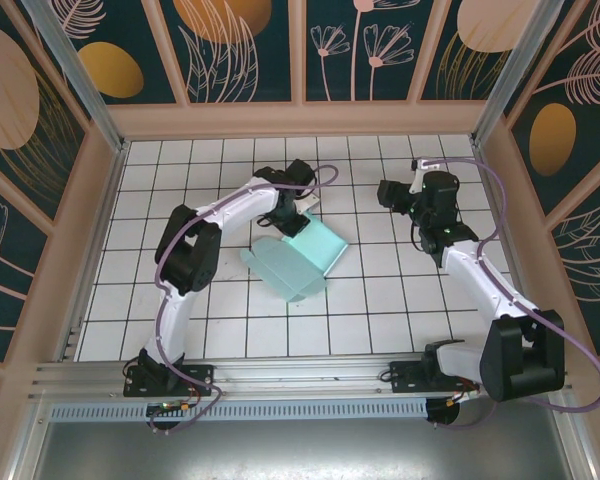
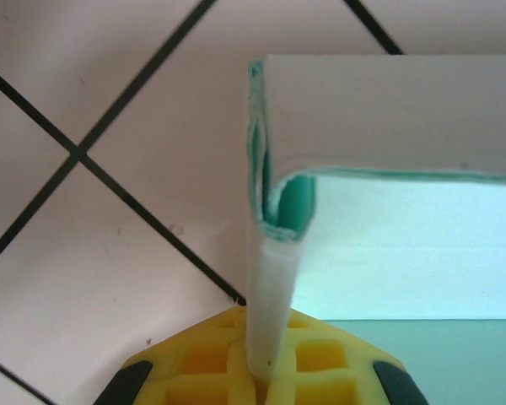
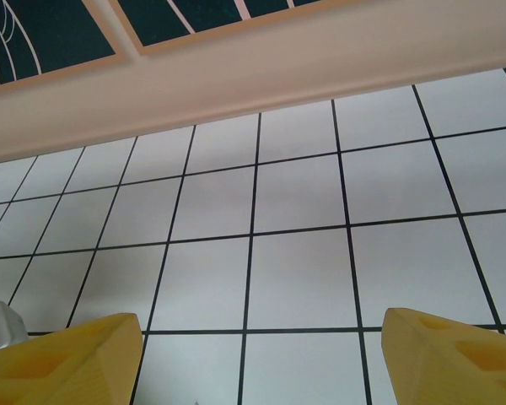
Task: Fold the paper box
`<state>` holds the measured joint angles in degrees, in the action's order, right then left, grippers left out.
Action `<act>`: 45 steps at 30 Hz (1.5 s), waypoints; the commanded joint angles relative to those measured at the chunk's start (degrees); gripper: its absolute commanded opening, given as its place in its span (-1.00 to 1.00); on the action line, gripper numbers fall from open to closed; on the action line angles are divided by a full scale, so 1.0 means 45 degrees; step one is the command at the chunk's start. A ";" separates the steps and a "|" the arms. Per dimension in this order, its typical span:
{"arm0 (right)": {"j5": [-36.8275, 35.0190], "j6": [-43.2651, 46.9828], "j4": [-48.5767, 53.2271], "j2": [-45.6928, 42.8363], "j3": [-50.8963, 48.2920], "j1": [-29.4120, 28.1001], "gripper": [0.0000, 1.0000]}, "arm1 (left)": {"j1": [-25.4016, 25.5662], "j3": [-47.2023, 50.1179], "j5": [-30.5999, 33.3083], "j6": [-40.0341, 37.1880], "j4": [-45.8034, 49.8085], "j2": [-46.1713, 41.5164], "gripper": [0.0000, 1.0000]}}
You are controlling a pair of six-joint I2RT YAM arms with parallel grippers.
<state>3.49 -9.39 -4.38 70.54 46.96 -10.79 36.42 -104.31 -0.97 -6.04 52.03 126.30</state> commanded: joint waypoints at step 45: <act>0.0981 -0.0949 0.0285 0.3970 0.0610 -0.1236 0.54 | -0.1654 0.9841 0.8813 0.8804 -1.0735 -1.0416 0.98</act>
<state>10.44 -13.87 -4.45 86.56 47.64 -15.49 30.50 -66.67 33.80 24.34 7.05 83.02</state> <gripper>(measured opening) 0.771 0.988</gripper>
